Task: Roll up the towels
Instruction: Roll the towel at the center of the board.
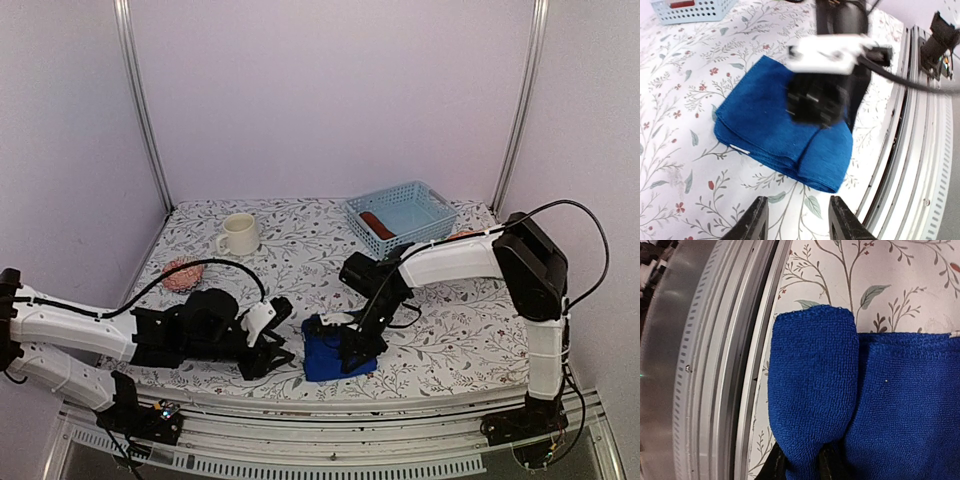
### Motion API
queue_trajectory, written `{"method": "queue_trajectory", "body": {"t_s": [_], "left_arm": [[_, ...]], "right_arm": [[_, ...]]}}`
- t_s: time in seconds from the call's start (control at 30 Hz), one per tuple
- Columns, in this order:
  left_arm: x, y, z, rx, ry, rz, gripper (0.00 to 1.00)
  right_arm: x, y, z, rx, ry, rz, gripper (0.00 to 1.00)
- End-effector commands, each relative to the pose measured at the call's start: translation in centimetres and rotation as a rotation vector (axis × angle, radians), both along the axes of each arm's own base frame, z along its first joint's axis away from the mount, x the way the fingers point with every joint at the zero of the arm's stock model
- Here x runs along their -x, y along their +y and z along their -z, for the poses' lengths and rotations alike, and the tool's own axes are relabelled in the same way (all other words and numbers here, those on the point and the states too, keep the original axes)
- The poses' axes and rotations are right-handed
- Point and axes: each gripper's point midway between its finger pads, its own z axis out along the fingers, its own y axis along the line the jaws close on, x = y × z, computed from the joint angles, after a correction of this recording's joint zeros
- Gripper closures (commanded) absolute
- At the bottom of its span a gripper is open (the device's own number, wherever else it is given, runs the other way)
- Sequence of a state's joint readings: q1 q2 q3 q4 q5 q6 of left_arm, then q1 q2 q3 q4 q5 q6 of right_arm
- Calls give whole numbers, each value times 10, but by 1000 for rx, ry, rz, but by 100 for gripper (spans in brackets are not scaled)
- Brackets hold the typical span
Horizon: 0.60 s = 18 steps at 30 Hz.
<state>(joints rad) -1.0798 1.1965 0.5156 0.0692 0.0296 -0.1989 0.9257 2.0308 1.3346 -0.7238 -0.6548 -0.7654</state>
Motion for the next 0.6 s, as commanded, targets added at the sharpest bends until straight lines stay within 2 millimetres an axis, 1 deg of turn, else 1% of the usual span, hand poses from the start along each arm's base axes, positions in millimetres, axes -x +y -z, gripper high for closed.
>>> {"method": "queue_trajectory", "body": {"t_s": [0.0, 0.1, 0.2, 0.23, 0.27, 0.33, 0.53, 0.57], "left_arm": [[12, -6, 13, -91, -149, 26, 59], [28, -19, 18, -151, -227, 95, 58], [38, -33, 18, -211, -319, 145, 53], [40, -39, 17, -228, -348, 160, 51], [40, -43, 19, -251, -372, 173, 49], [36, -51, 23, -292, -412, 181, 47], [22, -76, 39, -389, -534, 230, 45], [16, -78, 44, -407, -541, 221, 44]], "right_arm": [[21, -27, 21, 221, 421, 113, 87], [6, -23, 22, 220, 520, 159, 87], [-2, -20, 20, 204, 532, 172, 87], [-1, -23, 33, 228, 545, 177, 87], [-1, -23, 36, 237, 544, 179, 87], [-1, -23, 37, 236, 553, 182, 87], [-2, -21, 37, 232, 555, 180, 86], [-2, -20, 36, 230, 553, 180, 86]]}}
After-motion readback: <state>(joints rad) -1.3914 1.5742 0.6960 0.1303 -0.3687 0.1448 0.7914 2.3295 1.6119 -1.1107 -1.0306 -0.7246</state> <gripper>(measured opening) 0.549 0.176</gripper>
